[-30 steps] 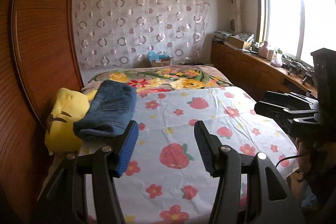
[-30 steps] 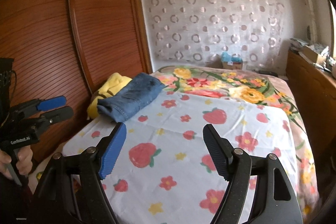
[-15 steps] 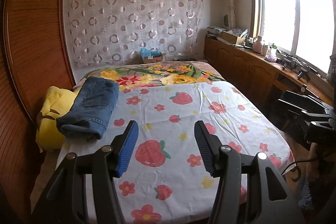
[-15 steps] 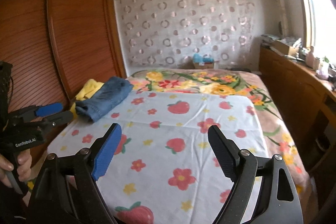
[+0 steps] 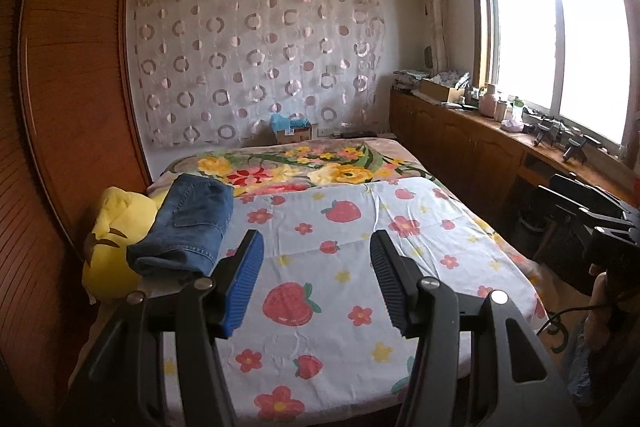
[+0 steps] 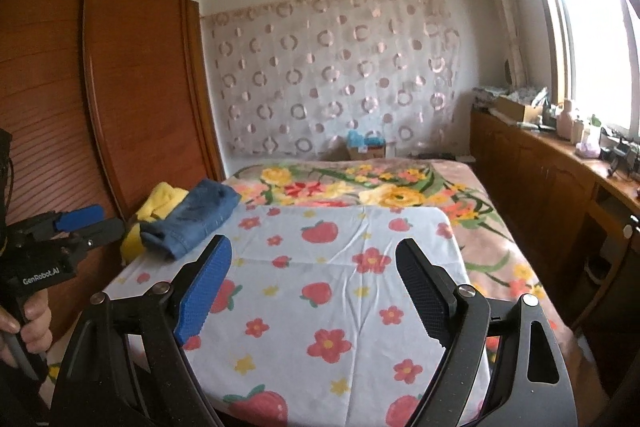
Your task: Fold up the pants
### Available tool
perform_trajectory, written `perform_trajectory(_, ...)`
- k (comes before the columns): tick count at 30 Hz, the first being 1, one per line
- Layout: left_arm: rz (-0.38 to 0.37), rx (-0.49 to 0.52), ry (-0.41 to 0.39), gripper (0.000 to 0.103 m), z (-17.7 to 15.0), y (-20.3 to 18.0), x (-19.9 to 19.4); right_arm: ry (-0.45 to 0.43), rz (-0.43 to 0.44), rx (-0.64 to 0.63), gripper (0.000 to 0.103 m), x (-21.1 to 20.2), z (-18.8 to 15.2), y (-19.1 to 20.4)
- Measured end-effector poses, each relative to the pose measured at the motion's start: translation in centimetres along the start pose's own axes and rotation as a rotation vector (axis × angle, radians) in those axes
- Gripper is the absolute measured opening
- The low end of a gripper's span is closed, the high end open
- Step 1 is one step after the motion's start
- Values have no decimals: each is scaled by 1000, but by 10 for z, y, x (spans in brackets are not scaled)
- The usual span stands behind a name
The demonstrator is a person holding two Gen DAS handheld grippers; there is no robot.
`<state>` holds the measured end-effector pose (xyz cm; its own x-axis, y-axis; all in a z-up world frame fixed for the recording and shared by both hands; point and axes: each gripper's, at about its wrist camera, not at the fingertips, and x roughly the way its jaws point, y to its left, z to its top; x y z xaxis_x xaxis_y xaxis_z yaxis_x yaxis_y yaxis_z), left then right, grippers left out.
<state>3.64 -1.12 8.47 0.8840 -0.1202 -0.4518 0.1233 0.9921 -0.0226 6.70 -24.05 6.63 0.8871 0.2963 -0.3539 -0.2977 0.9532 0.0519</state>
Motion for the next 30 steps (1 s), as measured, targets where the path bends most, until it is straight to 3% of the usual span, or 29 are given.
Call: perform_trajectory(30, 25, -27, -13, 55, -2, 7, -4, -20, -11, -25, 86, -5, 1, 11)
